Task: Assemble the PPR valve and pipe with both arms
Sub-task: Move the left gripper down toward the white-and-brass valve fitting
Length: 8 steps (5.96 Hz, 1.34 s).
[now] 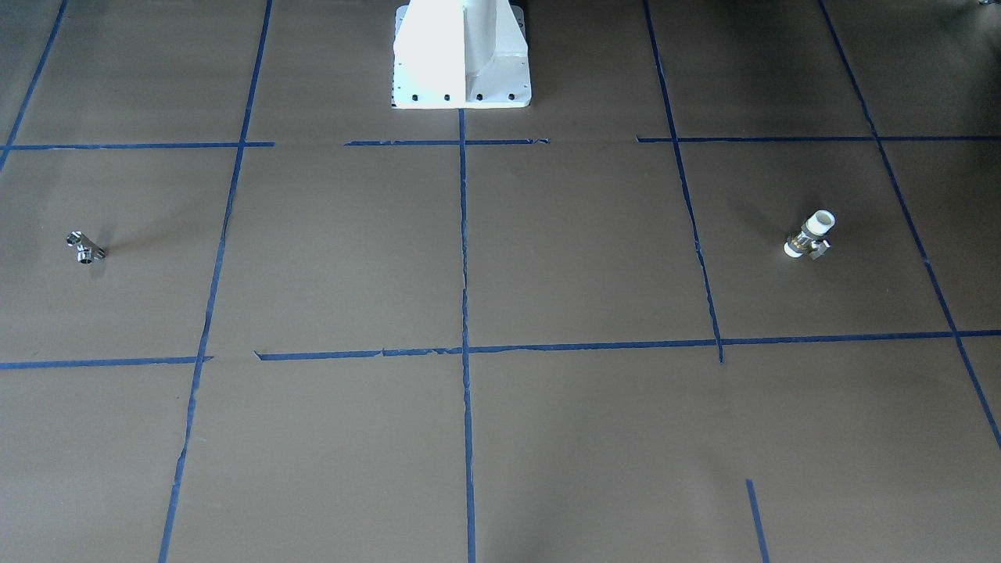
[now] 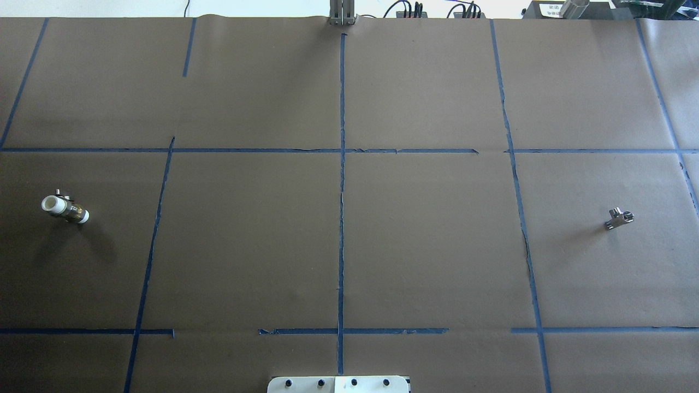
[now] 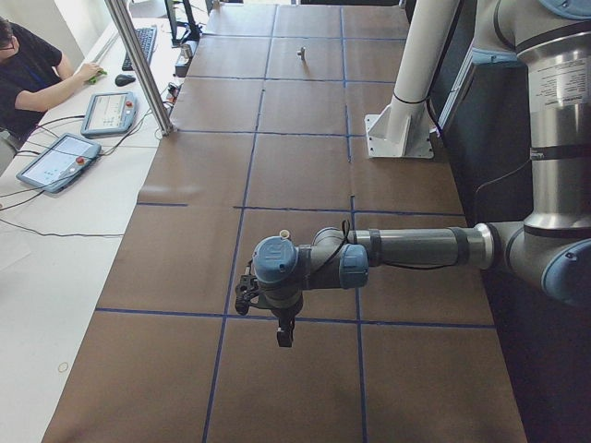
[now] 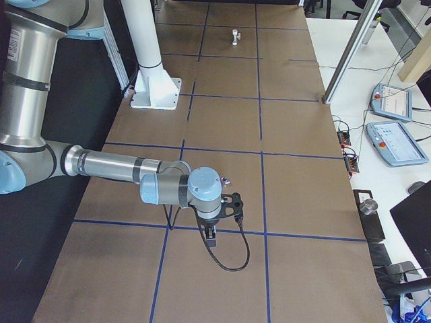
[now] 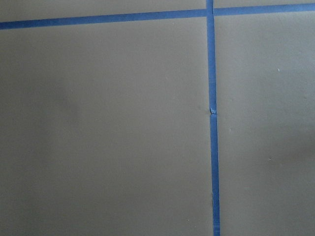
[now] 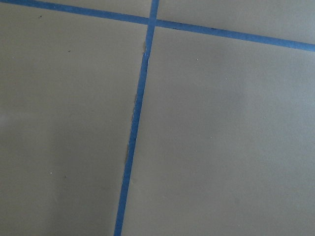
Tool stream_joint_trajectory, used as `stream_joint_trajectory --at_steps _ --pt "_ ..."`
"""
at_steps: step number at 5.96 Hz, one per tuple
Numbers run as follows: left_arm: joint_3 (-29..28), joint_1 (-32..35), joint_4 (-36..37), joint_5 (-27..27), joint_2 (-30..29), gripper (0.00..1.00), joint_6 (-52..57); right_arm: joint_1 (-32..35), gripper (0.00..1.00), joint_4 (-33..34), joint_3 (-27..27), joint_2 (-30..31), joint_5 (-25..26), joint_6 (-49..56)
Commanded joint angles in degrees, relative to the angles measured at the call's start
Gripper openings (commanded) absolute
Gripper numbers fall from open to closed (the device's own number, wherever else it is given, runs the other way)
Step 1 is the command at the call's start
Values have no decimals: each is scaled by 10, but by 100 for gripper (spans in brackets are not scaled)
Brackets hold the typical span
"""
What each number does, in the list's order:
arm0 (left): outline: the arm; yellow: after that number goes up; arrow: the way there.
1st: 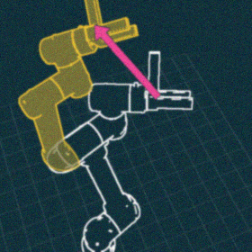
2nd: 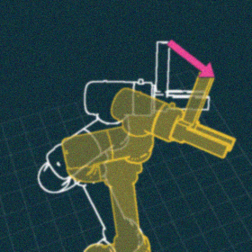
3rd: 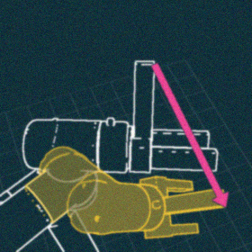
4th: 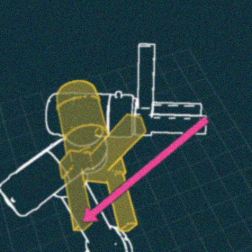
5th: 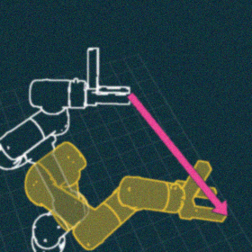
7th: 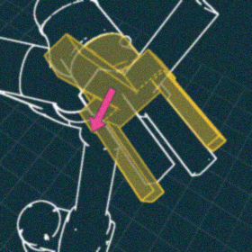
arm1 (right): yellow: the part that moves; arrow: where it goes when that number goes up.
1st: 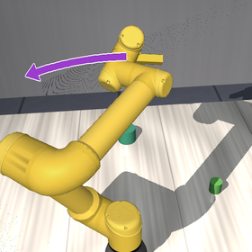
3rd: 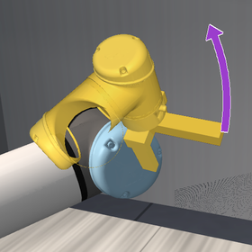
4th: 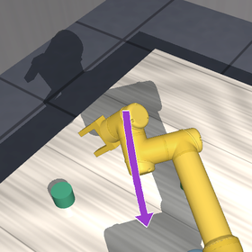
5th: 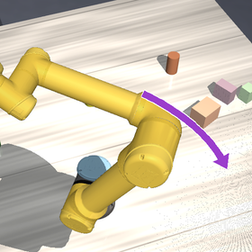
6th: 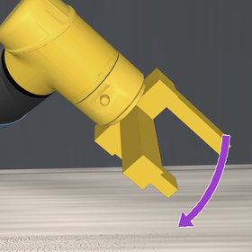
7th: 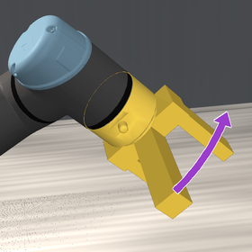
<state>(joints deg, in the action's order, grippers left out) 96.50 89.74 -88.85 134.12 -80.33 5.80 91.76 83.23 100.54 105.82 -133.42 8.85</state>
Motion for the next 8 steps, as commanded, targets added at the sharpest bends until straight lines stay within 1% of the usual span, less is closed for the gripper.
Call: stream_joint_trajectory --at_steps 1,3,5,6,7,8 --pt "-2 0 0 0 1 100 1 0 100 0 0 0 0 0" --pt "3 -1 0 1 1 100 -2 -1 100 -2 2 -9 1 -1" --pt "6 -1 -8 2 -25 100 -4 -3 100 -1 1 -11 0 -1" --pt "1 -1 -16 4 -38 100 -2 -12 100 -1 2 -11 -10 -6" --pt "2 -1 -59 7 -34 100 3 -12 100 -16 -1 -11 -4 4" --pt "1 -1 -113 8 -34 100 -3 -18 100 -62 -1 -11 8 -1"
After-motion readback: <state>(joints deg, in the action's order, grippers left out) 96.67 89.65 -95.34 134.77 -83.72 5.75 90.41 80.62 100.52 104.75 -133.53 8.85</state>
